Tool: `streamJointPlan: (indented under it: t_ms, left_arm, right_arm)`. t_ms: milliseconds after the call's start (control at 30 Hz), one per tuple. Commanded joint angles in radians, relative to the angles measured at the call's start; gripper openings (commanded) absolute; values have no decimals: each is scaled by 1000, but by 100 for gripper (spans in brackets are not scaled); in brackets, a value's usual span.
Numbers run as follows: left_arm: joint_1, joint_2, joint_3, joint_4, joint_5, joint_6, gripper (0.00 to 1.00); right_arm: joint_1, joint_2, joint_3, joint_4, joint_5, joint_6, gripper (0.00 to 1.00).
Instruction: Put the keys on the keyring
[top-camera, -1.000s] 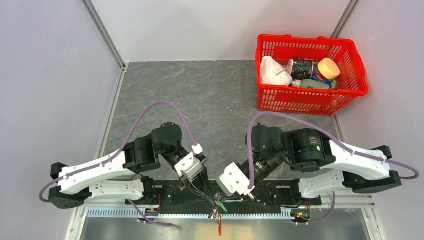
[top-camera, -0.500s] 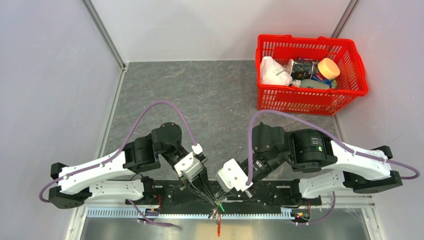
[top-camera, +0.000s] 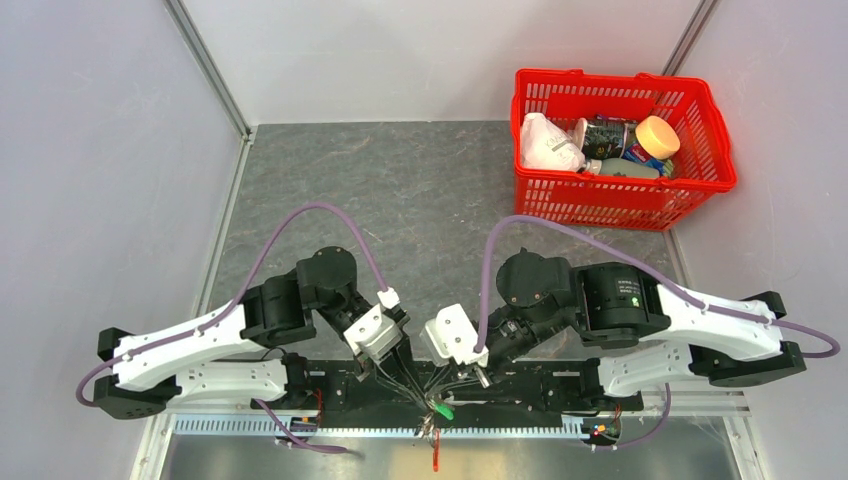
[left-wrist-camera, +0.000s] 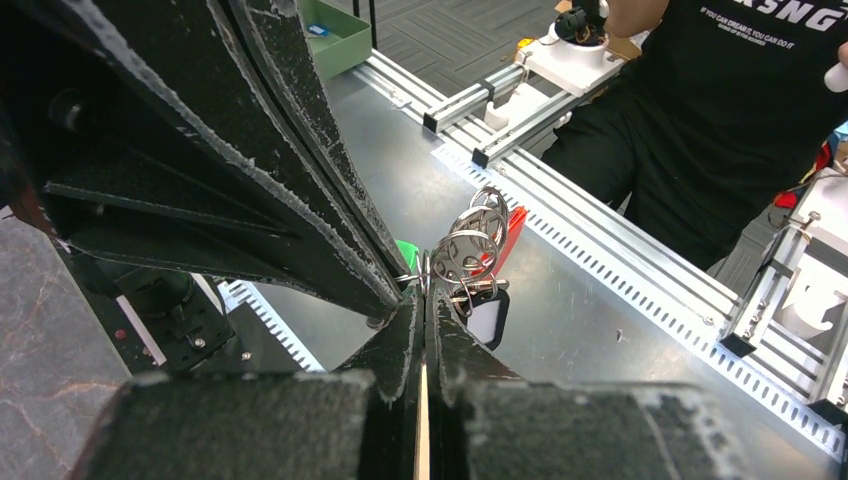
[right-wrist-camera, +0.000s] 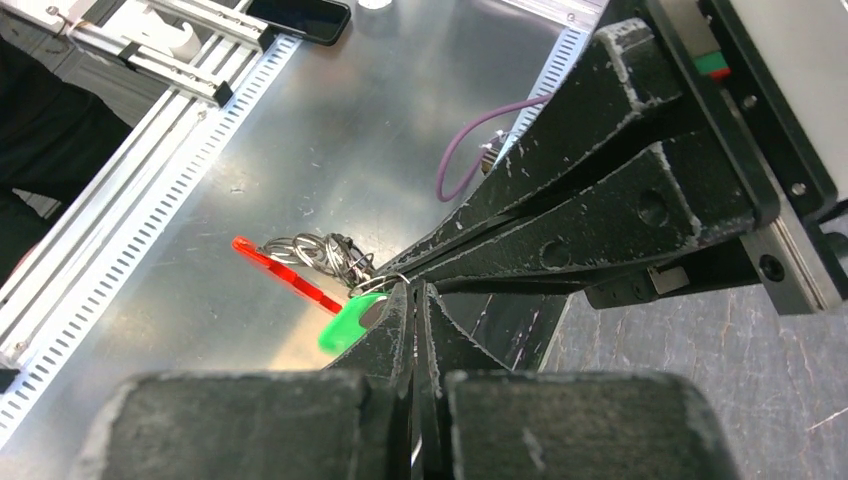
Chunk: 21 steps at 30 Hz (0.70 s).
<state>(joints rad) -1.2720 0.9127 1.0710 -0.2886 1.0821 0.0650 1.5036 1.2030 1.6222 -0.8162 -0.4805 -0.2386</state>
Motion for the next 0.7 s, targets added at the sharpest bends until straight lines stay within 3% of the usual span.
streamJointPlan:
  t_ms: [0,667]
  left_arm:
    - [-6,-20,-11,89,-53,-40,2]
    - [-6,-37,-35,71,-170,-25,4]
  right_arm:
    - [-1,-6,-17,125,148,62,0]
    - [0,-52,-118,237,270,134,0]
